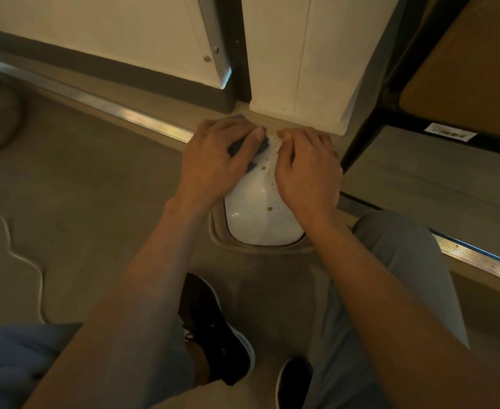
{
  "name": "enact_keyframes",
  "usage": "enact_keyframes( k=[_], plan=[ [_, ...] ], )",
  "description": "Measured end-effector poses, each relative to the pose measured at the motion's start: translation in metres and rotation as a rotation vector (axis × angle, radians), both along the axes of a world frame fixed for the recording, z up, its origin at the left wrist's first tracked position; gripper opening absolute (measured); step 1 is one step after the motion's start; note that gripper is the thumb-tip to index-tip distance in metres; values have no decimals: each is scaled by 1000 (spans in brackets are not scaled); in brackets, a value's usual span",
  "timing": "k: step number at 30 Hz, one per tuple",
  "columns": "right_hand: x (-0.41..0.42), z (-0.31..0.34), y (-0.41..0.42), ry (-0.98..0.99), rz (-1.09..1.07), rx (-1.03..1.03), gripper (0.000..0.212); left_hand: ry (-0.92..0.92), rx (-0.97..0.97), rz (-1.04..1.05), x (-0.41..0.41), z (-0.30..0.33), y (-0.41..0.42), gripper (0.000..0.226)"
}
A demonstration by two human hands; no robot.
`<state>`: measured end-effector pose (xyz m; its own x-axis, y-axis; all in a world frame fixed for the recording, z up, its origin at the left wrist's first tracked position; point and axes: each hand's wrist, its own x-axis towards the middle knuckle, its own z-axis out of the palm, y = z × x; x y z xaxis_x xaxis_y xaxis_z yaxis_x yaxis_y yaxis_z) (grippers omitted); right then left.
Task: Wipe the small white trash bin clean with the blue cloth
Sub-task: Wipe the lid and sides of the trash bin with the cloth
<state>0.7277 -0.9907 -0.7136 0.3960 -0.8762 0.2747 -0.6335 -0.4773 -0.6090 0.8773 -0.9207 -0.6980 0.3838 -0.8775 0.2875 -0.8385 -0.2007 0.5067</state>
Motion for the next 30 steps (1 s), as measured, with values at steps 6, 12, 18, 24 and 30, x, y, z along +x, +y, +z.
enact_keyframes(
  k=[6, 12, 18, 24, 30],
  plan=[
    [1, 0, -1, 4, 0, 1, 36, 117, 68, 173, 4, 6, -11, 44],
    [0, 1, 0, 16, 2, -9, 39, -33, -121, 106, -15, -8, 20, 34],
    [0, 1, 0, -10, 0, -3, 32, 18, 61, 260, -13, 7, -15, 40],
    [1, 1, 1, -1, -4, -1, 39, 58, -108, 270, -22, -2, 19, 30],
    [2, -1, 0, -15, -20, 4, 36, 3, 17, 335, -22, 2, -7, 38]
  ],
)
